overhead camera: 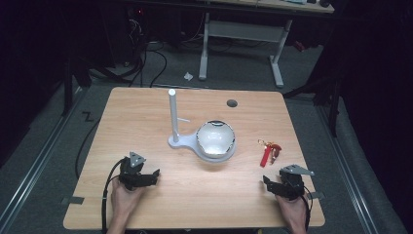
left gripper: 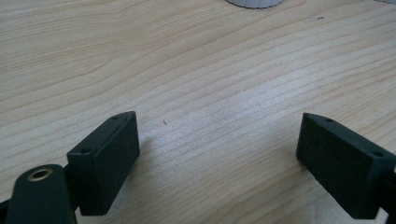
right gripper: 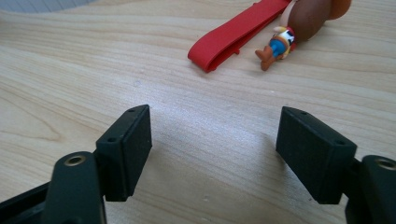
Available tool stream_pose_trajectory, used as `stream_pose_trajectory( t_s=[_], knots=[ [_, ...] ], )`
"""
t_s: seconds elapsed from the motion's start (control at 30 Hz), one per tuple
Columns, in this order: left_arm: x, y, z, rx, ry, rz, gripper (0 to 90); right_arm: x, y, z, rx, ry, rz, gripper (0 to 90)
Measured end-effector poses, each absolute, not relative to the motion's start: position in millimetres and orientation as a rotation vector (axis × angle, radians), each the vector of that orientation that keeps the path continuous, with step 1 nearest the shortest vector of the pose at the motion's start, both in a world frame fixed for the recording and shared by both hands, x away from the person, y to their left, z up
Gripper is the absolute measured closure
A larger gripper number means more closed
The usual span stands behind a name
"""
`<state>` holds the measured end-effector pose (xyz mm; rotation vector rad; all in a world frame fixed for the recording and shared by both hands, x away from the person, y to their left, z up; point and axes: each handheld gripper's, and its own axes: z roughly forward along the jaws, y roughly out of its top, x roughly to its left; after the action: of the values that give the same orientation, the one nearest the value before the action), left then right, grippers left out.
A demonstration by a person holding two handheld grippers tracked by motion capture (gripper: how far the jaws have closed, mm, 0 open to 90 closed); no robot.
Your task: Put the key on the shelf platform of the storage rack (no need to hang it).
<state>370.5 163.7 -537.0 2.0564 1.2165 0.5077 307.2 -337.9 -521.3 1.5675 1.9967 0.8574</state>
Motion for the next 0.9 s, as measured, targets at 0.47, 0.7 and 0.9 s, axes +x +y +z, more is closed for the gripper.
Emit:
stream_pose_trajectory(
  t_s=[0.47,0.7,0.9],
  knots=[
    [371,163,-537,2.061,1.216,0.504,12.3,323,-344,-502,1.599,1.941,0.951,33.5],
    [371,163,-537,2.061,1.214,0.504,11.8,342,-350,-496,1.614,1.912,0.906,33.3],
    [371,163,-537,2.065,1.211,0.500,10.5,358,-356,-496,1.678,1.890,0.887,32.2]
  ],
)
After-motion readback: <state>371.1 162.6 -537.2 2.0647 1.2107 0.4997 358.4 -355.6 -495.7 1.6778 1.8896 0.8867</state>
